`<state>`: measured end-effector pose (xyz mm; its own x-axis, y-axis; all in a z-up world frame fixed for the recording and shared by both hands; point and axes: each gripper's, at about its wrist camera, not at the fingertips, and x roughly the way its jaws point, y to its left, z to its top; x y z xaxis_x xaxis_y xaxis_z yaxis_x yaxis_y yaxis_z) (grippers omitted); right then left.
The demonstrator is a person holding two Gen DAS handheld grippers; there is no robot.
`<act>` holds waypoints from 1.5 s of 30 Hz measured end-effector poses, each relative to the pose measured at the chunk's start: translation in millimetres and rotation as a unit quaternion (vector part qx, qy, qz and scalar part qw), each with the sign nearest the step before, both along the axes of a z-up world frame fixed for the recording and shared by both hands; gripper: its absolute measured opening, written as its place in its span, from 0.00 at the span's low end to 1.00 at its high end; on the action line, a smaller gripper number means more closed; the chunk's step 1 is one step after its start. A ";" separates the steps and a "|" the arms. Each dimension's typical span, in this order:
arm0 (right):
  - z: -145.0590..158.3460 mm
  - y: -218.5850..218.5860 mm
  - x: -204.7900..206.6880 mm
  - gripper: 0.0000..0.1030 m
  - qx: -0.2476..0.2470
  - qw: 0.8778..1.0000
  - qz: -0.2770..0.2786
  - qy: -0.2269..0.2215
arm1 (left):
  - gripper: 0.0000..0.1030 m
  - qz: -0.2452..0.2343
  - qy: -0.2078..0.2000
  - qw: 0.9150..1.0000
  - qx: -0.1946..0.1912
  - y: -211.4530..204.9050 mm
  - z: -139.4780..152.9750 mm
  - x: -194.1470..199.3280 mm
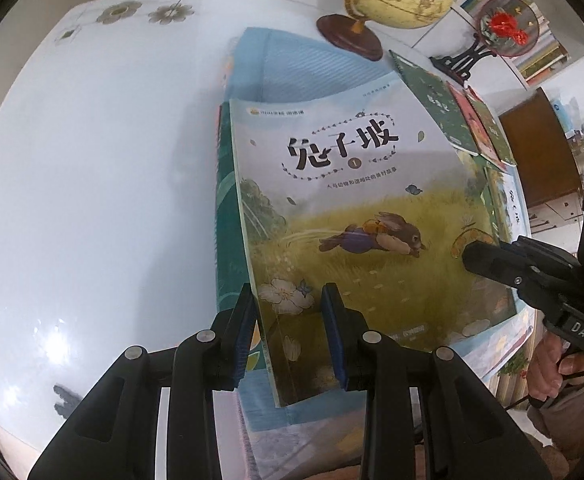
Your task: Organize books
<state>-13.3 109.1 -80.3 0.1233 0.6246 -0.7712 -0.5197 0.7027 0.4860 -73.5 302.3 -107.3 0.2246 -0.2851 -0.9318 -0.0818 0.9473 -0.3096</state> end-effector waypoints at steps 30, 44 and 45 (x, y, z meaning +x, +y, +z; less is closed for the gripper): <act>-82.5 3.0 3.7 0.14 -0.048 0.989 -0.049 0.134 | 0.31 -0.010 0.051 0.998 0.033 -7.6 -42.6 4.5; -67.2 -16.8 -0.7 0.46 -0.069 0.984 -0.070 0.147 | 0.75 0.020 0.030 0.996 0.087 -6.3 -15.0 11.5; -63.3 -25.2 -0.8 0.46 -0.068 0.984 -0.078 0.144 | 0.75 0.023 0.020 0.996 0.087 -7.7 -8.9 15.9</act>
<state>-14.0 83.9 -143.6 -0.0267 0.5046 -0.8629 -0.2538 0.8315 0.4941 -57.6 294.6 -116.2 0.1954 -0.1092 -0.9746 -0.1356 0.9812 -0.1371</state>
